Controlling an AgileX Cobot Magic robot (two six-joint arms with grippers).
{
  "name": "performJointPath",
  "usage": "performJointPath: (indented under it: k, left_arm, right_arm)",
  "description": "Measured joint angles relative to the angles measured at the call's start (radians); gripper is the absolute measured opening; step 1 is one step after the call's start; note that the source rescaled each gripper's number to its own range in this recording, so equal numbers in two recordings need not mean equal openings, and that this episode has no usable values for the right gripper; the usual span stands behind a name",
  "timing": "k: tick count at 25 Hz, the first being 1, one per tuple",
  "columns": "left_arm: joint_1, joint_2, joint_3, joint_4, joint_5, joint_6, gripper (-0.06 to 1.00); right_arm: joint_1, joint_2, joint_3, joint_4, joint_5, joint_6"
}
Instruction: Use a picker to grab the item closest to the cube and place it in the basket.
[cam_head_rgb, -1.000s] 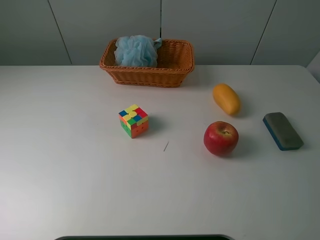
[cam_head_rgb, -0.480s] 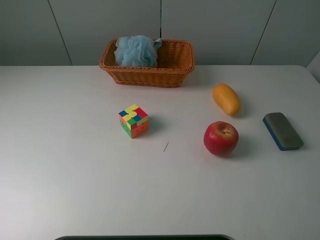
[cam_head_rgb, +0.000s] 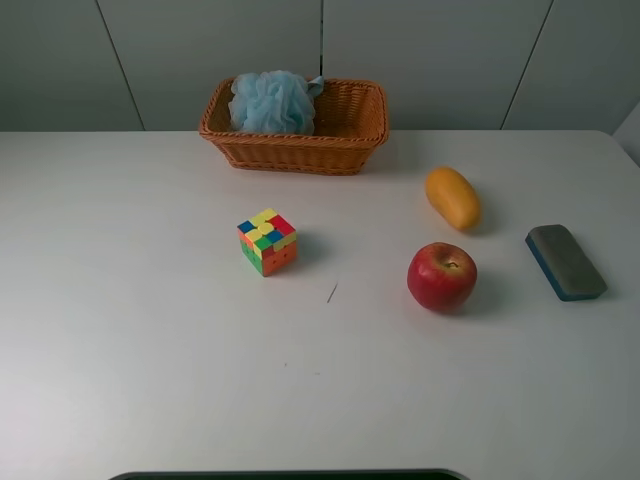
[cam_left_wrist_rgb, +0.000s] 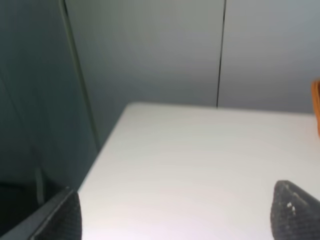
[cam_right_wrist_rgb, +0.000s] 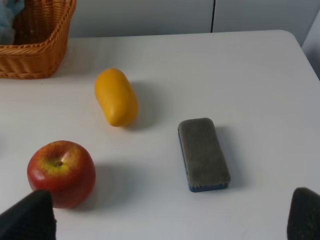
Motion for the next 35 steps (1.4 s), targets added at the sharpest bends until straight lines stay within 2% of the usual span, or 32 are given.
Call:
performJointPath:
  k: [4,10,35]
  left_arm:
    - [0.005,0.0,0.146,-0.04,-0.069,0.0,0.97]
    - [0.005,0.0,0.317,-0.11,-0.119,0.002,0.97]
    - [0.005,0.0,0.327,-0.105,-0.136,0.006,0.98]
  right_arm:
    - [0.0,0.0,0.0,0.0,0.0,0.0]
    - [0.0,0.0,0.0,0.0,0.0,0.0]
    - [0.0,0.0,0.0,0.0,0.0,0.0]
